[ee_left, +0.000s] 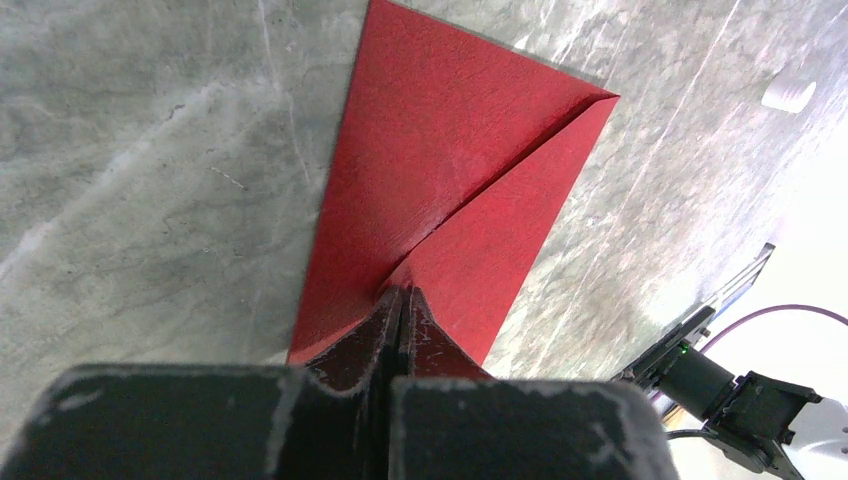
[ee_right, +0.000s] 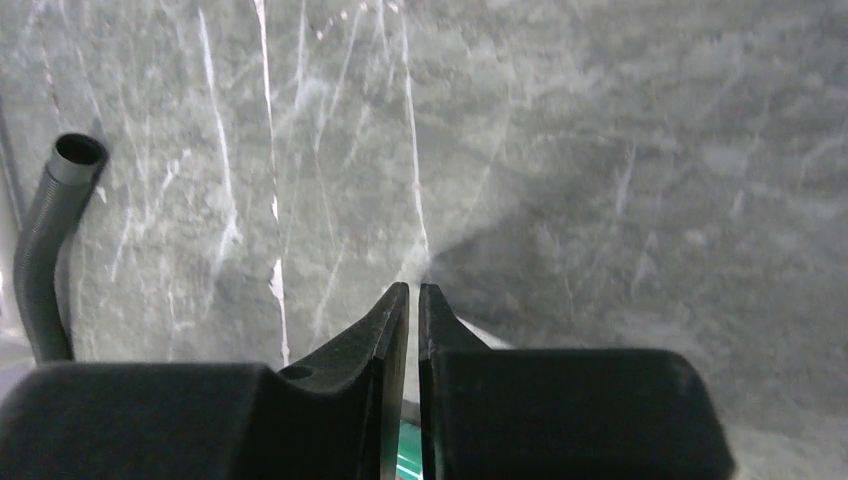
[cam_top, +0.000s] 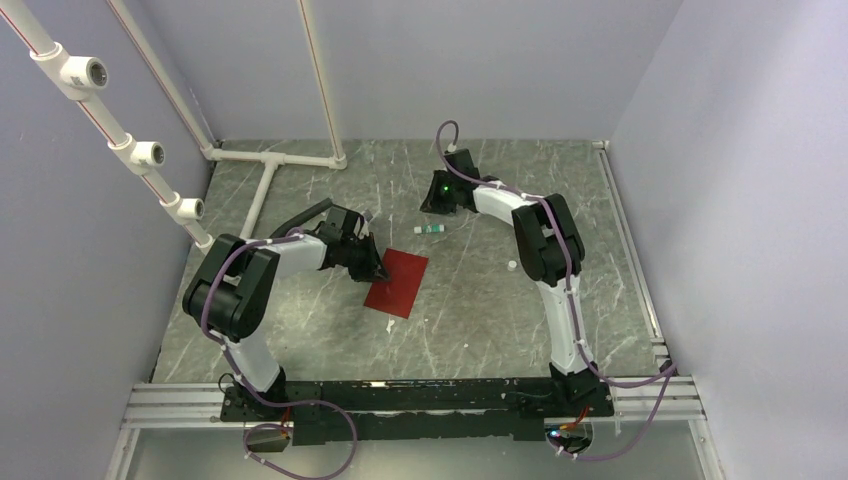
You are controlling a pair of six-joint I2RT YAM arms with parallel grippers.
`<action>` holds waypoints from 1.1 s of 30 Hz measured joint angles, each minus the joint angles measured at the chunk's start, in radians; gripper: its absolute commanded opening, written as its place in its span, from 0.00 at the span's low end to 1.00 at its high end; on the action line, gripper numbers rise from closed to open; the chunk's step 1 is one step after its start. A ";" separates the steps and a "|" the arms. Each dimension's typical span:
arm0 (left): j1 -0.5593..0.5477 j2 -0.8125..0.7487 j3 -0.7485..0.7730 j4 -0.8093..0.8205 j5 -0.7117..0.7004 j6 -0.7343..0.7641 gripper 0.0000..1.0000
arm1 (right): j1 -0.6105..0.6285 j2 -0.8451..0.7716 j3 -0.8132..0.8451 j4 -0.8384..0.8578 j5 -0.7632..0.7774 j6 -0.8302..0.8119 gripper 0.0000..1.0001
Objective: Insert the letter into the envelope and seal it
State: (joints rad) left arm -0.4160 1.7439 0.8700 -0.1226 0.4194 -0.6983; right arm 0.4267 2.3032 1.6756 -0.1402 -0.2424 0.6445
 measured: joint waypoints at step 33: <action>-0.005 0.008 0.040 -0.069 -0.033 0.008 0.02 | 0.140 -0.308 -0.479 0.020 -0.281 0.007 0.20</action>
State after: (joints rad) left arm -0.4213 1.7523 0.9096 -0.1913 0.3862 -0.6899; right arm 0.5667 1.9949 1.1969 -0.1204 -0.5232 0.6518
